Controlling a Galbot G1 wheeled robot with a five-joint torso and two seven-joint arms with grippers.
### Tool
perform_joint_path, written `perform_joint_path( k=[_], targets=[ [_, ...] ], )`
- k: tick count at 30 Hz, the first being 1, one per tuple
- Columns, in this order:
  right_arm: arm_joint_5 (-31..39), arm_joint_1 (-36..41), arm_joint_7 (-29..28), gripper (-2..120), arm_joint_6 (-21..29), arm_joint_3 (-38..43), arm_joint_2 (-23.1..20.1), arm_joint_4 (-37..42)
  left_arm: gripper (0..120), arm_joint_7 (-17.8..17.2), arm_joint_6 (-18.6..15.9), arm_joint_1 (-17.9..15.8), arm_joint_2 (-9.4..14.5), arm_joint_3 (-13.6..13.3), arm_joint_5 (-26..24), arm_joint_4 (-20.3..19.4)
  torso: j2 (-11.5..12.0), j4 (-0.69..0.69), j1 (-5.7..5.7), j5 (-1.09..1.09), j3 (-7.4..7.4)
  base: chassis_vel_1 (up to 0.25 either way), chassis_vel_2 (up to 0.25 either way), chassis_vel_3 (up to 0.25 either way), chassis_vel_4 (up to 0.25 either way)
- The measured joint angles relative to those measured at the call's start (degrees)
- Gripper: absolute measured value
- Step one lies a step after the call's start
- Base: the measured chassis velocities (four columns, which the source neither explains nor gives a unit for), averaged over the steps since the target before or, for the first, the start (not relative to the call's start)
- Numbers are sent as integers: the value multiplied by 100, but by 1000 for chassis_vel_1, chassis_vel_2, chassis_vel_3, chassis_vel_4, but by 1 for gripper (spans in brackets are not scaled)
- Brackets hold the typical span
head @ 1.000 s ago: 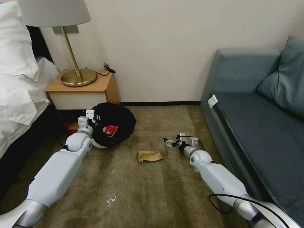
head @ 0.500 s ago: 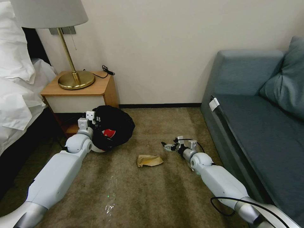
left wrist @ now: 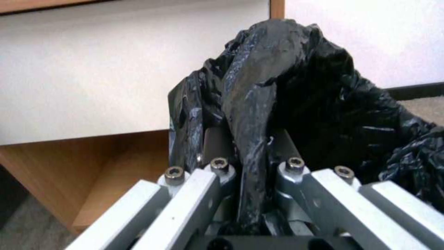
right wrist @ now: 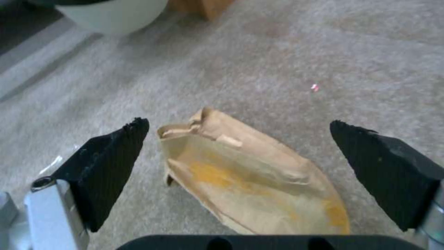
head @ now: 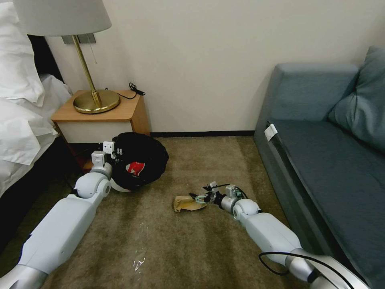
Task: Pick up the trash bin, then pick up the garbage on the floor and place it into the trash bin.
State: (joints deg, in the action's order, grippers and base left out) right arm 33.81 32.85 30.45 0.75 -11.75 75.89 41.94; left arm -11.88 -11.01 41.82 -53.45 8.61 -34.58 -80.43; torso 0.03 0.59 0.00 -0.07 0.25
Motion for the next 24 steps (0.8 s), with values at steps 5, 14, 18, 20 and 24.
perform_joint_path(
  k=[5,14,18,20,24],
  targets=[
    [-179,-15,185,100,-87,25,83,-211,5,-55,-30,106,114,1,-81,-206,0,1,0,0,0,0,0,0,0],
    [-680,-74,592,100,-449,254,337,-872,5,-99,-54,161,265,-32,-177,-328,0,1,0,1,0,0,0,0,0],
    [-814,-145,641,100,-568,296,448,-1096,5,-109,-62,161,282,-59,-202,-353,0,2,0,0,0,0,0,0,0],
    [-992,-250,665,100,-685,371,585,-1326,5,-111,-65,161,286,-78,-212,-364,0,0,0,1,0,0,0,0,0],
    [-1212,-424,571,100,-690,388,821,-1557,5,-81,-65,283,311,-29,-207,-414,0,0,0,0,0,0,0,0,0]
  ],
)
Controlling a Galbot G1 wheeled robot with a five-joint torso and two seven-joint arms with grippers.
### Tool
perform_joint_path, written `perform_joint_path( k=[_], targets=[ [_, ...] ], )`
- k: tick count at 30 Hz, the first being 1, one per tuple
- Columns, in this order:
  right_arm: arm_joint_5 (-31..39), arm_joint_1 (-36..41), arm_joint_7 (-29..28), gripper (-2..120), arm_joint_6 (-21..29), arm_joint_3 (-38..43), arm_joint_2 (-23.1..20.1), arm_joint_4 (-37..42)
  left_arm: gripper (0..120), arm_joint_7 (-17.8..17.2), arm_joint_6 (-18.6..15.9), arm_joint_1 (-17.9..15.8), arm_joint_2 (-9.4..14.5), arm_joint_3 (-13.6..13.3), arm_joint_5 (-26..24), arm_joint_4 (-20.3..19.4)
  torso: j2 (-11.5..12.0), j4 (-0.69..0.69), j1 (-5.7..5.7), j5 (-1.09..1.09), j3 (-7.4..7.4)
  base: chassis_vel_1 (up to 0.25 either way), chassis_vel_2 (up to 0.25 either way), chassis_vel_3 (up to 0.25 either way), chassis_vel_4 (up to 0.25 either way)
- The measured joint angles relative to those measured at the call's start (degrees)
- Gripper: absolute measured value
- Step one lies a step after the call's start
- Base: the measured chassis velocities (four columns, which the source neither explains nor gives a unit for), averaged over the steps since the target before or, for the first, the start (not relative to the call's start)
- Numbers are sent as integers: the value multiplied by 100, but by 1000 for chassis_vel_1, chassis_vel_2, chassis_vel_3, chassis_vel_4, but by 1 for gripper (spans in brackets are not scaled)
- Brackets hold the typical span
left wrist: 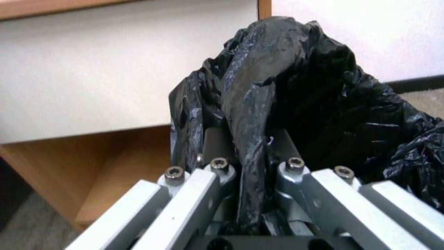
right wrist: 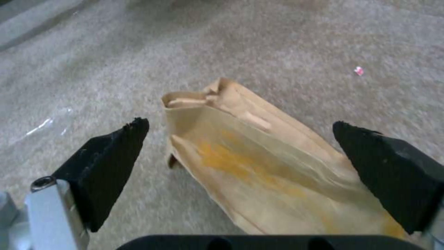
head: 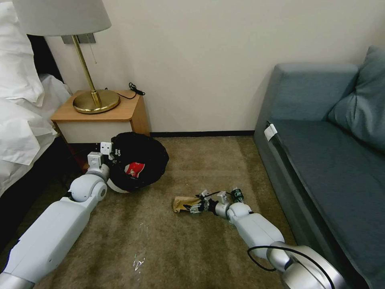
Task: Pick up the trash bin, then pick up the garbage on the floor and place it into the trash bin.
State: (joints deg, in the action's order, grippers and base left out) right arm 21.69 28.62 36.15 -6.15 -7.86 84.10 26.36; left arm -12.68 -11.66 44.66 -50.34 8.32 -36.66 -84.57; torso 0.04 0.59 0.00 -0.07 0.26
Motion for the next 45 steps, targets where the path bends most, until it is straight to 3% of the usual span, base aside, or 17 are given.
perform_joint_path(
  k=[25,36,41,44,45],
  targets=[
    [-544,257,2,100,32,16,154,-76,5,110,36,773,278,546,86,-375,0,0,0,1,-1,0,0,0,0],
    [-787,237,-76,99,77,170,245,-219,5,92,42,880,315,611,99,-453,0,1,0,1,0,0,0,0,0],
    [-804,236,-180,94,95,196,285,-246,5,88,45,875,279,595,100,-452,0,1,0,1,-1,0,0,0,0],
    [-797,240,-254,84,100,199,293,-257,5,87,54,859,262,584,102,-442,0,1,0,0,0,0,0,0,0],
    [-783,248,-279,76,102,201,294,-263,5,88,66,850,249,578,106,-432,0,2,0,0,-1,0,0,0,0]
  ],
)
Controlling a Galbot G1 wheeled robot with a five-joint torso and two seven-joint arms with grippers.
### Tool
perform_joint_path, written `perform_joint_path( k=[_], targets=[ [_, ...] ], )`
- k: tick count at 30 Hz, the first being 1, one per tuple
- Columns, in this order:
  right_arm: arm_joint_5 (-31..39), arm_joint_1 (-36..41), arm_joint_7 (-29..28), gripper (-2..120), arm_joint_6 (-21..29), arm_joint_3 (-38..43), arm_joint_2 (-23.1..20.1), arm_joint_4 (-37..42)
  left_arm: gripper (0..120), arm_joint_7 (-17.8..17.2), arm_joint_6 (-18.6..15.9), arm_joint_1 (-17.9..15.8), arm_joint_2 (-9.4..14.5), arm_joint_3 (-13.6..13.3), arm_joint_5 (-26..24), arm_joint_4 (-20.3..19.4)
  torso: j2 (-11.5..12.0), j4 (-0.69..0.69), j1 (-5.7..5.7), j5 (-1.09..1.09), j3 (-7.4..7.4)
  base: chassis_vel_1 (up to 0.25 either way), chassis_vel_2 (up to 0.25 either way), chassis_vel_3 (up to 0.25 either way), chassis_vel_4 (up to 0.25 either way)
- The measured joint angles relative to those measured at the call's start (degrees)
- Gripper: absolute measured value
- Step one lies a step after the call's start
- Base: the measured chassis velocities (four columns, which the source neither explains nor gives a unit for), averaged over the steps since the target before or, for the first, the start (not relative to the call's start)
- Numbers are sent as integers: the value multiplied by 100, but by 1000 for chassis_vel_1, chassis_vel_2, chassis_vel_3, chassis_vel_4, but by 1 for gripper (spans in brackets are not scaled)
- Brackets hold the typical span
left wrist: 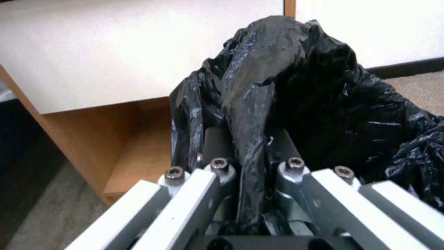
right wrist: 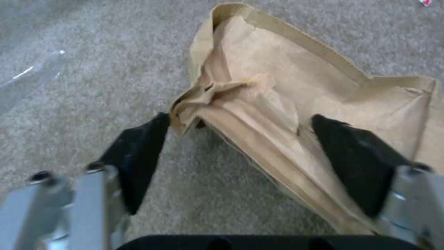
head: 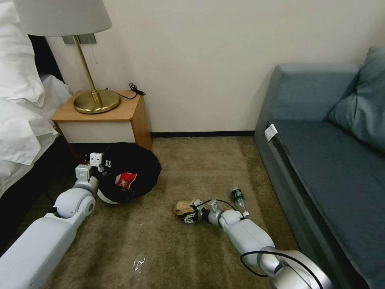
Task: Pick up the trash bin, then pick up the garbage on the floor and place it into the trash bin.
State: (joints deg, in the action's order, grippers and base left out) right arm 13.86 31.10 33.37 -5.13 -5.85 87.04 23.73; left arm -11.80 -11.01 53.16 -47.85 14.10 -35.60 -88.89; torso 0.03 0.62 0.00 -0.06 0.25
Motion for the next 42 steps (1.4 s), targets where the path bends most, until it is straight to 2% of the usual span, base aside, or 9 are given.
perform_joint_path(
  k=[1,4,10,11,13,17,19,22,42],
  targets=[
    [0,0,0,76,0,0,0,0,5,0,0,0,0,0,0,0,0,0,0,0,0,0,0,0,0],
    [17,8,-13,61,3,-1,1,-3,5,9,15,2,-22,-1,21,16,0,0,0,0,0,0,0,0,0],
    [25,16,-18,41,7,-2,2,-8,5,20,24,20,-30,15,33,26,0,-3,0,0,1,0,0,0,0],
    [25,16,-18,41,7,-2,2,-8,5,20,24,20,-30,15,33,26,0,-3,0,0,1,0,0,0,0],
    [29,26,-21,28,7,6,6,-8,5,24,26,30,-19,29,34,25,0,-4,0,0,1,0,0,0,0],
    [31,37,-43,19,8,27,10,-3,5,26,28,39,-2,40,34,20,0,-3,0,1,2,0,0,0,0],
    [32,48,-55,5,8,54,11,20,5,32,34,51,5,58,33,16,0,-3,0,1,1,0,0,0,0],
    [33,52,-57,0,8,77,11,32,5,43,37,61,4,64,32,15,0,-2,0,1,1,0,0,0,0],
    [86,115,-7,0,-36,180,-93,283,5,99,57,111,10,112,54,25,1,-2,1,1,1,0,0,0,0]
  ],
)
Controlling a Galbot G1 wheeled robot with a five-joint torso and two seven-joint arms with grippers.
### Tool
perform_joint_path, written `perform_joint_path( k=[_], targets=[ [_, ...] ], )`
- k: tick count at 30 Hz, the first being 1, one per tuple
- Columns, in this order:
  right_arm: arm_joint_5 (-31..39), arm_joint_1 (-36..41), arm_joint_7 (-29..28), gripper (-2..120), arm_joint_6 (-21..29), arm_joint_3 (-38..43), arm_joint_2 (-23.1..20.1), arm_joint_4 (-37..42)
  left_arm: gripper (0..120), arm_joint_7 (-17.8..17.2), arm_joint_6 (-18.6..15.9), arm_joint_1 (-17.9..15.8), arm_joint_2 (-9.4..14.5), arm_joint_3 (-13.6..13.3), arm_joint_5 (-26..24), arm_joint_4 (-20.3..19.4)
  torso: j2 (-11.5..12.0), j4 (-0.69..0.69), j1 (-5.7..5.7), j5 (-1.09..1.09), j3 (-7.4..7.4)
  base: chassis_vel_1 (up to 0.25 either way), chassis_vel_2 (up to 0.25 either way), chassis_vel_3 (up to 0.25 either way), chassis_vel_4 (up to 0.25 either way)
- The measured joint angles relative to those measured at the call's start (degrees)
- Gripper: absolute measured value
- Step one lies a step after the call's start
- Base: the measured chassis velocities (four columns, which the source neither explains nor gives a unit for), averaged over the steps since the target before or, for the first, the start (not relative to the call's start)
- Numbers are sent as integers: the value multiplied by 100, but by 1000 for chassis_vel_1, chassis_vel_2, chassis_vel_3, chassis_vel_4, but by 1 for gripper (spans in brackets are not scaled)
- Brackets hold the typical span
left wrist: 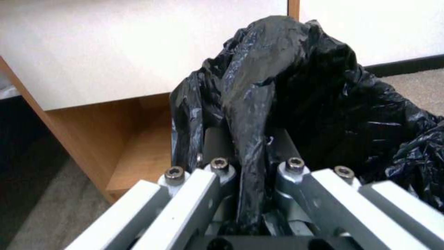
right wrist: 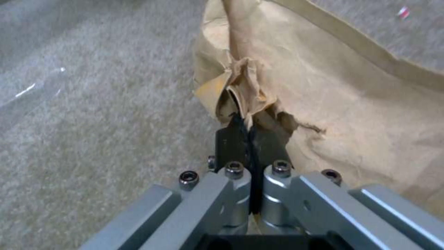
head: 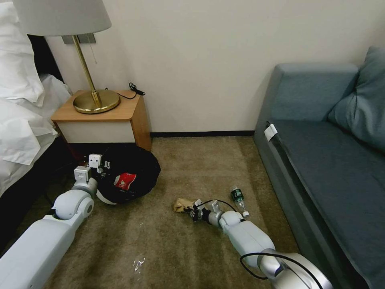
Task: Pick up the trash bin, then pick up the garbage on the floor and place it into the trash bin.
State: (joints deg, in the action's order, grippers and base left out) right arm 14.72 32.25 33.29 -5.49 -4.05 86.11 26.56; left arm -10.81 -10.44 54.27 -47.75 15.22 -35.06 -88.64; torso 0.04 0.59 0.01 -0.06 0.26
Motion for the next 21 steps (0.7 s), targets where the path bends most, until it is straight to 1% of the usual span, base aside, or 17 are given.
perform_joint_path(
  k=[4,6,11,13,17,19,21],
  targets=[
    [19,13,34,0,-93,15,-138,135,5,4,2,-28,-18,-41,11,18,0,-1,0,0,0,0,0,0,0],
    [17,12,77,0,-143,50,-245,224,5,3,3,-62,-21,-117,14,19,0,0,0,0,0,0,0,0,0],
    [103,-11,164,0,-168,105,-418,398,5,0,3,-123,-55,-204,17,25,0,1,0,0,0,0,0,0,0],
    [261,-11,185,0,-172,92,-566,596,5,-3,3,-190,-92,-249,20,57,0,0,0,0,0,0,0,0,0],
    [377,-4,186,0,-172,63,-653,733,5,-2,3,-235,-112,-280,20,79,0,1,0,0,0,0,0,0,0],
    [581,1,186,0,-168,12,-803,942,5,1,9,-327,-181,-347,22,139,0,0,0,1,0,0,0,0,0],
    [609,1,186,0,-168,8,-835,983,5,5,10,-346,-204,-365,24,154,0,0,0,1,0,0,0,0,0]
  ],
)
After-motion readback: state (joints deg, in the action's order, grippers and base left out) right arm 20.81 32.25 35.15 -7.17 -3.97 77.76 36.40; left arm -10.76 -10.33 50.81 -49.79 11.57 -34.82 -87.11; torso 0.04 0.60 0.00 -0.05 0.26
